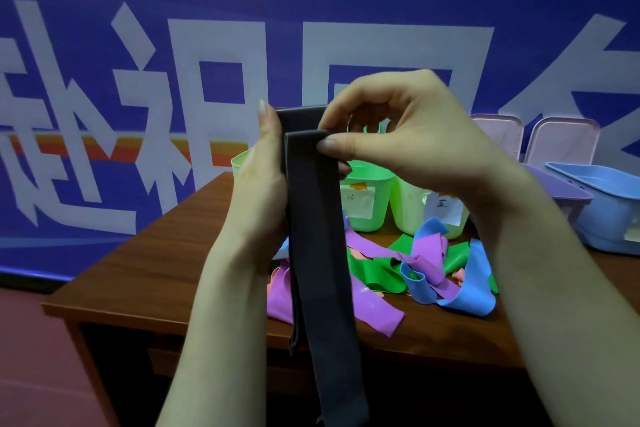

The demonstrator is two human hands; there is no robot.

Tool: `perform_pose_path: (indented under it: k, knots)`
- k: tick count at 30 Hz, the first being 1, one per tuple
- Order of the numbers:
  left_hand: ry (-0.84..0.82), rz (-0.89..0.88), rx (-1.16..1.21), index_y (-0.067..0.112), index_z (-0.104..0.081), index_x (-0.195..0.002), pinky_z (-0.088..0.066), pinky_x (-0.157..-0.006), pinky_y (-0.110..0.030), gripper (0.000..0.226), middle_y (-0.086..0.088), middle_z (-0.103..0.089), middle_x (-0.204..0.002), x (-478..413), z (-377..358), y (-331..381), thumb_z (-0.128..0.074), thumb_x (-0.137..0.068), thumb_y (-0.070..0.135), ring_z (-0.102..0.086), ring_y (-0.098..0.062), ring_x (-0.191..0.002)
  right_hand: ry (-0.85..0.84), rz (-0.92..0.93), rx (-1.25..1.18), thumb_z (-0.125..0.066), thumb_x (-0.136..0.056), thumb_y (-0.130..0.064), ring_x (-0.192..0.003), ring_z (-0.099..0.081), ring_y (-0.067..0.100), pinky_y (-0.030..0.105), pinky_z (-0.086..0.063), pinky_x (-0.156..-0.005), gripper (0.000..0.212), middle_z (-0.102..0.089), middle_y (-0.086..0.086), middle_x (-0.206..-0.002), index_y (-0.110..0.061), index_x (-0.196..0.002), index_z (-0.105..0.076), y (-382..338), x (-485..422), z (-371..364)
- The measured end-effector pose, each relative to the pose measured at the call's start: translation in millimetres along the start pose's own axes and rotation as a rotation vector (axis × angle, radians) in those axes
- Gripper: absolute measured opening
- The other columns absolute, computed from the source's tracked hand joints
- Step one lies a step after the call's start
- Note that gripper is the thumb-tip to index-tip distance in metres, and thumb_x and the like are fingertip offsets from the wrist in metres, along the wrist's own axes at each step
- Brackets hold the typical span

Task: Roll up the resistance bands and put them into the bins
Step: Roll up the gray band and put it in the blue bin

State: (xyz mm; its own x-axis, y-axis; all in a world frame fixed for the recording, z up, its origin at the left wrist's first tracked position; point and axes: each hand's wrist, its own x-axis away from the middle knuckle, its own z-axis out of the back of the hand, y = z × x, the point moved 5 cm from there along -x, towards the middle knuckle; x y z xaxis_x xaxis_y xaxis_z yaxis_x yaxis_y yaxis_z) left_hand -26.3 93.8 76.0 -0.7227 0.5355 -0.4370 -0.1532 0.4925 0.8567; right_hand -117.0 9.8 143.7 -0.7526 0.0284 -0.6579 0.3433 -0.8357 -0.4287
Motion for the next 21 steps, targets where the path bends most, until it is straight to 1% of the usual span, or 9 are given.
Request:
perform_pose_path:
  k: [1, 2, 5, 9, 13, 16, 18, 20, 21]
  knots:
    - [-0.01, 0.007, 0.002, 0.027, -0.076, -0.072, -0.058, -0.06, -0.024, 0.065, -0.005, -0.074, -0.074, -0.6, -0.3, -1.0, -0.022, -0.098, 0.054, -0.073, -0.015, -0.07, 0.037, 0.009, 0.031, -0.075, -0.079, -0.013, -0.061, -0.065, 0.01, 0.011, -0.045, -0.058, 0.011, -0.069, 0.003, -0.075, -0.012, -0.088, -0.069, 0.4, -0.5, 0.0]
    - [-0.041, 0.011, 0.016, 0.028, -0.076, -0.069, -0.058, -0.062, -0.023, 0.066, -0.003, -0.074, -0.073, 2.3, -3.6, 1.4, -0.021, -0.098, 0.053, -0.073, -0.014, -0.071, 0.077, 0.015, 0.055, -0.076, -0.079, -0.014, -0.059, -0.064, 0.009, 0.008, -0.042, -0.057, 0.011, -0.068, 0.0, -0.075, -0.013, -0.087, -0.068, 0.8, -0.7, 0.7]
    - [-0.094, 0.002, 0.053, 0.024, -0.076, -0.067, -0.058, -0.065, -0.023, 0.071, -0.005, -0.072, -0.07, 2.5, -8.2, -2.3, -0.018, -0.099, 0.05, -0.07, -0.015, -0.068, 0.158, 0.026, 0.127, -0.076, -0.079, -0.015, -0.056, -0.059, 0.002, 0.006, -0.038, -0.055, 0.011, -0.067, -0.003, -0.075, -0.013, -0.085, -0.067, 1.6, -0.3, 1.4]
    - [-0.117, -0.018, 0.102, 0.02, -0.075, -0.069, -0.057, -0.065, -0.024, 0.071, -0.008, -0.069, -0.068, -0.2, -9.7, -3.9, -0.017, -0.1, 0.048, -0.068, -0.018, -0.067, 0.213, 0.069, 0.251, -0.075, -0.078, -0.02, -0.067, -0.055, 0.005, 0.008, -0.038, -0.059, 0.011, -0.062, -0.004, -0.085, -0.015, -0.084, -0.067, -1.4, -0.2, 1.7]
    - [-0.135, -0.022, 0.069, 0.027, -0.077, -0.069, -0.058, -0.069, -0.025, 0.07, -0.007, -0.072, -0.073, -0.3, -9.7, -7.3, -0.018, -0.099, 0.05, -0.069, -0.018, -0.071, 0.211, 0.079, 0.263, -0.076, -0.077, -0.019, -0.069, -0.058, 0.007, 0.008, -0.037, -0.059, 0.011, -0.06, -0.003, -0.09, -0.015, -0.082, -0.067, -1.2, -1.3, 2.4]
    - [-0.119, -0.009, 0.043, 0.026, -0.076, -0.07, -0.058, -0.071, -0.026, 0.071, -0.007, -0.072, -0.076, -0.2, -7.5, -8.4, -0.017, -0.099, 0.052, -0.07, -0.019, -0.074, 0.186, 0.032, 0.179, -0.076, -0.078, -0.015, -0.062, -0.064, 0.011, 0.008, -0.04, -0.056, 0.01, -0.067, 0.002, -0.079, -0.012, -0.085, -0.068, 3.3, -0.2, 2.6]
    - [-0.126, -0.008, 0.02, 0.023, -0.076, -0.069, -0.058, -0.069, -0.025, 0.073, -0.007, -0.072, -0.074, 0.8, -8.1, -8.4, -0.016, -0.099, 0.051, -0.069, -0.018, -0.072, 0.181, 0.011, 0.187, -0.076, -0.077, -0.018, -0.068, -0.064, 0.007, 0.014, -0.045, -0.059, 0.011, -0.069, -0.002, -0.08, -0.014, -0.086, -0.07, 6.7, -0.5, 2.8]
    - [-0.127, -0.013, -0.024, 0.028, -0.075, -0.063, -0.058, -0.066, -0.023, 0.074, -0.001, -0.072, -0.069, 1.7, -9.7, -8.3, -0.014, -0.1, 0.048, -0.069, -0.012, -0.068, 0.176, -0.001, 0.207, -0.077, -0.077, -0.021, -0.071, -0.062, 0.006, 0.02, -0.047, -0.06, 0.012, -0.067, -0.006, -0.083, -0.016, -0.085, -0.07, 10.5, -2.0, 2.7]
    - [-0.127, -0.016, -0.047, 0.033, -0.074, -0.059, -0.057, -0.064, -0.02, 0.075, 0.003, -0.071, -0.065, 1.9, -10.5, -8.8, -0.014, -0.101, 0.046, -0.069, -0.007, -0.064, 0.169, -0.003, 0.213, -0.077, -0.077, -0.022, -0.071, -0.061, 0.006, 0.018, -0.045, -0.06, 0.012, -0.066, -0.007, -0.083, -0.018, -0.084, -0.069, 11.9, -2.7, 2.1]
